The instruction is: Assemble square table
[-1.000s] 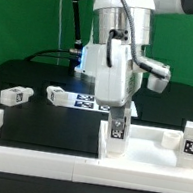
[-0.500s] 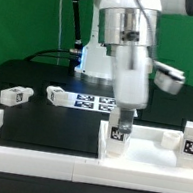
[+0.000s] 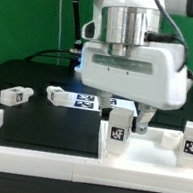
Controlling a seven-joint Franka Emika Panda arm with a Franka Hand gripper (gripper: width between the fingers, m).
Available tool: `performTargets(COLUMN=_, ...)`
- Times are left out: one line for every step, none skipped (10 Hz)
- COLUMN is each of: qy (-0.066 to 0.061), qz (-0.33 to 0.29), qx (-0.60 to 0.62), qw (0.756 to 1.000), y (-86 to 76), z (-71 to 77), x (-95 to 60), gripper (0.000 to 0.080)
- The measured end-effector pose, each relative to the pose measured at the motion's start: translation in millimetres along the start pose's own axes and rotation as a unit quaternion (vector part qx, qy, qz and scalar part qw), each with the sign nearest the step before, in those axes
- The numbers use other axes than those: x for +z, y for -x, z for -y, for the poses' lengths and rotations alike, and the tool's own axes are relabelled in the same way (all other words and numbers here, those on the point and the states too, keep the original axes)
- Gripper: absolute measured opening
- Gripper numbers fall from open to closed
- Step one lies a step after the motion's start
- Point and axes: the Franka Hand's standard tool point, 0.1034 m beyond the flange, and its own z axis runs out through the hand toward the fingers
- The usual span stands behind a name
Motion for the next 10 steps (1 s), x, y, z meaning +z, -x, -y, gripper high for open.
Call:
performTargets(qy=0.007, qz=-0.004, qx=-0.072, qw=0.997, y=0.3, z=0.7, x=1.6, gripper=0.0649)
performTargets(qy=0.01, qz=-0.005, qx=-0.166, qw=0.986, y=-1.2, z=0.8, x=1.4, gripper=0.0649)
performTargets(qy=0.009, qz=-0.005, qx=-0.166, qw=0.986, y=-1.3, z=0.6, x=1.5, gripper=0.0649)
performTargets(qy=0.009, qz=-0.005, qx=-0.157, qw=0.988, y=-1.2, z=0.6, x=1.5, gripper=0.064)
performTargets(qy=0.009, qz=-0.005, qx=-0.146, qw=0.989, y=-1.2, z=0.6, x=1.5, gripper=0.0484)
performTargets(qy=0.009, qz=-0.005, qx=-0.125, qw=0.992, y=-1.0, z=0.8, x=1.5, gripper=0.0484)
performTargets(qy=0.008, qz=-0.005, qx=-0.092, qw=0.996, y=-1.1, z=0.6, x=1.5, gripper=0.0285)
performTargets(qy=0.008, qz=-0.006, qx=-0.032, qw=0.999, y=-1.6, z=0.2, x=1.6, gripper=0.0288)
performTargets(qy=0.008, qz=-0.006, qx=0.003, qw=1.0, y=-1.0, z=0.0, x=1.9, gripper=0.0288)
performTargets(qy=0.01, qz=-0.009, qx=0.088, qw=0.996, y=0.0, z=-0.6, x=1.8, gripper=0.0288)
